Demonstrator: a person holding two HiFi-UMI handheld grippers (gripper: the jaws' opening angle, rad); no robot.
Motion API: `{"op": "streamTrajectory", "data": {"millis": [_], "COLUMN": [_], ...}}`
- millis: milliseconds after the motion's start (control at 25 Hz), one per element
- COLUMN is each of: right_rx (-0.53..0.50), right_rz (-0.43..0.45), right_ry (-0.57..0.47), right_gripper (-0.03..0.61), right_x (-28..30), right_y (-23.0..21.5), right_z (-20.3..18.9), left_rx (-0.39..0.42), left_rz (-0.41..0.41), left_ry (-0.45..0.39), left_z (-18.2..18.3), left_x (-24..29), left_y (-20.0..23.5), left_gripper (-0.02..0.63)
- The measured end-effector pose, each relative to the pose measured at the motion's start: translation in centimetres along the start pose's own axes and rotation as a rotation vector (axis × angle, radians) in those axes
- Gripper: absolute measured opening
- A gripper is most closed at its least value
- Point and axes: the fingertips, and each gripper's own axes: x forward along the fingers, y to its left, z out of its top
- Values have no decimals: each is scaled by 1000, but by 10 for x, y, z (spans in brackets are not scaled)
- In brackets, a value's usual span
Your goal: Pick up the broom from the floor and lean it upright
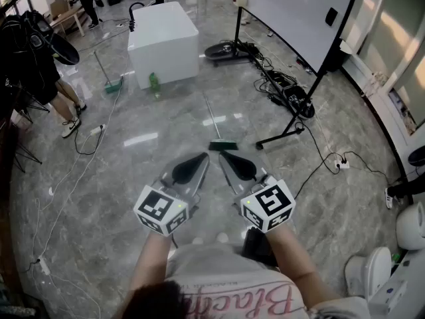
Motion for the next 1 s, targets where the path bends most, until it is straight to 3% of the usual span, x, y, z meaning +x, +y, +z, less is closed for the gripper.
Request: {"op": "streamTrajectory", "data": {"millis": [520, 1000], "right_rx": [-22, 13], "right_rz": [3, 72], "right_ry": [-6, 26], "right_gripper": [0, 2], "right_x": [0, -12], "right_y": [-5, -15], "right_z": [-4, -27], "left_rx": [0, -27], "left_rz": [14, 94], "left_ry": [4, 13], "left_z": [-3, -18], "left_x": [6, 14], "left_y": [0, -4], "left_gripper": [-2, -2]}}
